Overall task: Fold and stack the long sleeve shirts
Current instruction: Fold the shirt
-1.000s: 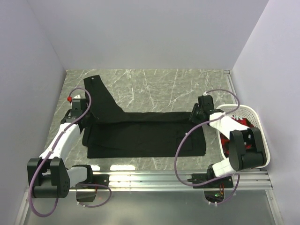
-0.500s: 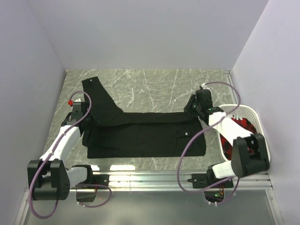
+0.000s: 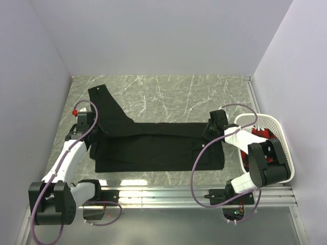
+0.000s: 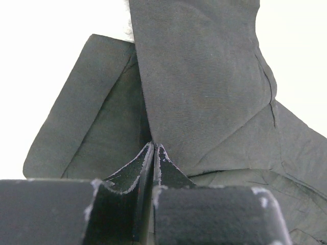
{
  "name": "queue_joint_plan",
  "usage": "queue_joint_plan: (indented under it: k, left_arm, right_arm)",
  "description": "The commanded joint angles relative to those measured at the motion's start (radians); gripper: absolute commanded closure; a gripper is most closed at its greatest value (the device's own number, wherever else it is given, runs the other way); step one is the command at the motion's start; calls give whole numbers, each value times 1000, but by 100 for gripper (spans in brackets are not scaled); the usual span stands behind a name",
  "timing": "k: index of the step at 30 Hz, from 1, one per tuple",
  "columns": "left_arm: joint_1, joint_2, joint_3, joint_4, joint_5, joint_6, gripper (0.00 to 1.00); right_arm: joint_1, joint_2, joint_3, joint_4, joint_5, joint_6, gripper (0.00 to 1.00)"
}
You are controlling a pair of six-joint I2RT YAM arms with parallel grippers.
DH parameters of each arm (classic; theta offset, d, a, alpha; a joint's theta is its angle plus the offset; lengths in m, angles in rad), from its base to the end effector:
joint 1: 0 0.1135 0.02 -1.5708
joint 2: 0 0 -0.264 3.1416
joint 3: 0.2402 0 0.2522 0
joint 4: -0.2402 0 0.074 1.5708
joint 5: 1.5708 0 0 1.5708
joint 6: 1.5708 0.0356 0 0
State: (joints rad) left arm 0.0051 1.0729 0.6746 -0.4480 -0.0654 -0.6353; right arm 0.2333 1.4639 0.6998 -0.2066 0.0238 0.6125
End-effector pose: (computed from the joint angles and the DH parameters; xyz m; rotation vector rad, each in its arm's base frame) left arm 0.2155 0.0034 0.2237 -0.7919 2.2926 -0.2094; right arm 0.2649 0.0621 0.1594 0.4934 2.5210 0.2983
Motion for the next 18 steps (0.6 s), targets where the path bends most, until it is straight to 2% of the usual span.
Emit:
queue_joint_plan:
  k: [1, 5, 8, 9, 11, 12, 14, 15, 18]
  left_arm:
    - [1, -21, -7, -11, -5, -27, 92]
    - [1, -7, -13, -21, 7, -49, 91]
    - [1, -19, -7, -35, 4, -63, 85]
    - [1, -24, 0, -38, -7, -67, 77]
    - [1, -45, 9, -49, -28, -81, 68]
    - [1, -53, 20, -54, -42, -87, 58]
    - [1, -74, 29, -46, -83, -96, 49]
    - [1, -77, 42, -35, -94, -96, 40]
    - [18, -48, 84, 6, -134, -90, 22]
  right_arm:
    - [8, -42, -28, -28, 42, 38, 66]
    - [5, -28, -31, -37, 47, 50, 66]
    - [6, -62, -17, -47, 79, 38, 66]
    - [9, -79, -13, -47, 102, 26, 66]
    - [9, -138, -7, -42, 117, 10, 66]
    - [17, -157, -2, -43, 125, -11, 65]
    - [26, -213, 10, -53, 157, -31, 65]
    - [37, -232, 12, -53, 165, -51, 64]
    - [73, -303, 15, -37, 180, -94, 61]
